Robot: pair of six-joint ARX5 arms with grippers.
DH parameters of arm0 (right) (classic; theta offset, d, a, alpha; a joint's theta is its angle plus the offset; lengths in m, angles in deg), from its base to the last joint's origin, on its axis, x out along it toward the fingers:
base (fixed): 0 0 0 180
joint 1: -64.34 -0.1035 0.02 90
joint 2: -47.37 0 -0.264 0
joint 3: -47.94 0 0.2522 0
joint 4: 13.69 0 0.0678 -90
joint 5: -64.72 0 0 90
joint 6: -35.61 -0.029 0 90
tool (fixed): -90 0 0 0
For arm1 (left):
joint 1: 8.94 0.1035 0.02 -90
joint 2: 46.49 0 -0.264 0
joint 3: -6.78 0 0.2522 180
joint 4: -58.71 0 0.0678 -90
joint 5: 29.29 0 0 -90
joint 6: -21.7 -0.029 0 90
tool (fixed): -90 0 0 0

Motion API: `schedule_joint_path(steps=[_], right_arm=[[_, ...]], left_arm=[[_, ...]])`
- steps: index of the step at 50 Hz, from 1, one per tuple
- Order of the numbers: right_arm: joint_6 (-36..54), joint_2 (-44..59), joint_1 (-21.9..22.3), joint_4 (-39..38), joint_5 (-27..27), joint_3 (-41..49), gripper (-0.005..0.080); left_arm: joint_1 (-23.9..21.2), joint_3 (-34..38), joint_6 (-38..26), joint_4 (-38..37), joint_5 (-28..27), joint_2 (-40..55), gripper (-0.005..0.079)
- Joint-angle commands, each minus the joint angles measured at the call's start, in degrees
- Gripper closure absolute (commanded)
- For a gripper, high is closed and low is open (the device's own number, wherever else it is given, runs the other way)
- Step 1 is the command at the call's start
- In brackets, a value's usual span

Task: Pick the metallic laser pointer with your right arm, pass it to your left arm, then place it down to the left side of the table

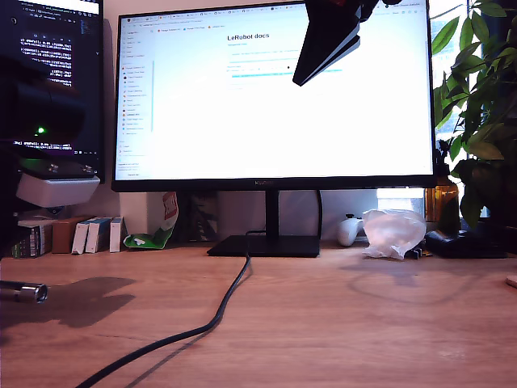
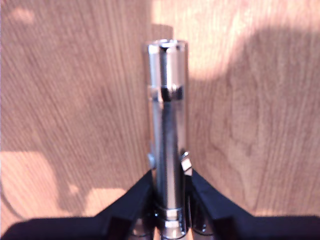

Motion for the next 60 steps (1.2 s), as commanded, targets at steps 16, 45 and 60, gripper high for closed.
schedule_joint_path(steps=[16,45,60], right_arm=[[-0.46,0.96,-0.15,-0.31,-0.48,1.14,0.0762],[-13.4,0.9,4.85,-12.2,0.04,-4.81,0.0762],[-33.75,0.9,12.5,-41.13,14.25,-17.73,0.0763]], left_arm=[[-0.7,1.11,-0.22,1.6,2.16,1.99,0.0501],[-0.94,-11.04,13.35,6.38,1.11,-8.24,0.0545],[-0.76,-30.51,23.45,18.95,-6.64,-8.96,0.0679]])
